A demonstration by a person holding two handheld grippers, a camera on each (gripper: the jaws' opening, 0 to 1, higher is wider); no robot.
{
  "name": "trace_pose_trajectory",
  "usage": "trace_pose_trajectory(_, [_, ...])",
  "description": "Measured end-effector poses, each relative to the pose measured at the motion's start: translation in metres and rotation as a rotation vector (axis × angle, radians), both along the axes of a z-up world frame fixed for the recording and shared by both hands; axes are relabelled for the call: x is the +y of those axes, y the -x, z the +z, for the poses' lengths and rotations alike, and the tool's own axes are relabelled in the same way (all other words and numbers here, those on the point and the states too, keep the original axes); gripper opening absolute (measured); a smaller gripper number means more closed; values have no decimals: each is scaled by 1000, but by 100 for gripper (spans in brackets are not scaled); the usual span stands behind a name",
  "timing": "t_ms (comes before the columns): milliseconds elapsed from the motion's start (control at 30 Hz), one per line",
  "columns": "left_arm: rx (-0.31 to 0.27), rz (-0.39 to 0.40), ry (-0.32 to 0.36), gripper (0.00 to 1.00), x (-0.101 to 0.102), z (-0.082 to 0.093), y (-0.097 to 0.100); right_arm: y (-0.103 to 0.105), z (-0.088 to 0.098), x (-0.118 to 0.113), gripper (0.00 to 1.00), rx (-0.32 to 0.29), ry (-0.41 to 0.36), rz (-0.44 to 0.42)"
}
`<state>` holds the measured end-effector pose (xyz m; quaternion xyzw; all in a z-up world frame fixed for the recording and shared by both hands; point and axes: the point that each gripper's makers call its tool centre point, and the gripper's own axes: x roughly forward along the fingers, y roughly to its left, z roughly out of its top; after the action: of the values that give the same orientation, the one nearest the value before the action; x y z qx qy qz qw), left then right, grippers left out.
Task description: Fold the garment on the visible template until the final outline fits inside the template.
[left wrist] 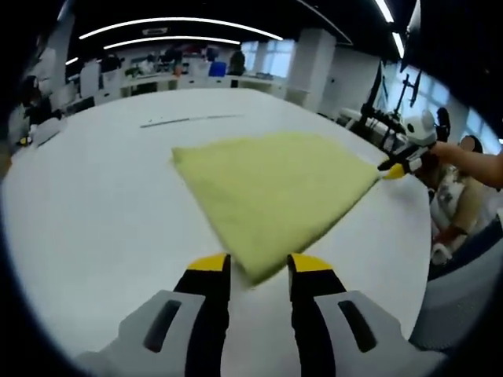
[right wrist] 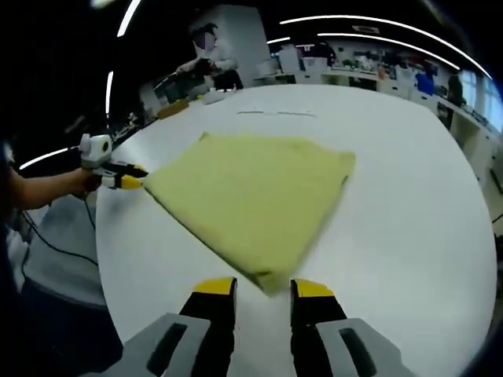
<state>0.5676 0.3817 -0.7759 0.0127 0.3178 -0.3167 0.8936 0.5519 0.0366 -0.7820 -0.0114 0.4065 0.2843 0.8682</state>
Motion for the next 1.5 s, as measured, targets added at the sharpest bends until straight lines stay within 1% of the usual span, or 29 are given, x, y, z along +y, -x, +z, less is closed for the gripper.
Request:
trace_pose_trajectory(67, [5, -3, 13, 20, 0, 0, 1, 0, -1, -1, 17, -5, -17, -17])
trace_pose_trajectory(133, [6, -1, 14, 19, 0, 0, 2, 0, -1, 0, 14, -7, -50, -40])
trace_pose_trajectory(267, [10, -3, 23, 12, 1, -1, 4, 0, -1, 0, 7, -8, -88, -65])
trace_pose_trajectory(400, [14, 5, 42, 10, 1, -2, 3, -1, -1, 0, 4, -6, -120, -87])
trace_pose_trajectory(500, [21, 11, 53, 7, 0, -3, 4, 0, -2, 1, 0, -3, -129, -94])
trace_pose_trajectory(633, [22, 26, 72, 2, 1, -2, 2, -3, -2, -2, 0, -20, -126, -102])
trace_pose_trajectory(967, [25, 53, 89, 0, 7, -2, 2, -1, 1, -6, 0, -36, -105, -78])
trace_pose_trajectory(1100, [17, 57, 84, 0, 8, -1, 0, -2, 4, -11, 0, -56, -79, -66])
trace_pose_trajectory(1233, [21, 62, 83, 0, 8, -1, 1, 0, 9, -8, 0, -62, -88, -61])
trace_pose_trajectory(1400, [30, 68, 83, 0, 8, -2, 2, 6, 7, -4, 0, -54, -71, -39])
trace_pose_trajectory(1500, [26, 56, 49, 0, 8, -3, 4, 9, 6, -3, 0, -44, -63, -29])
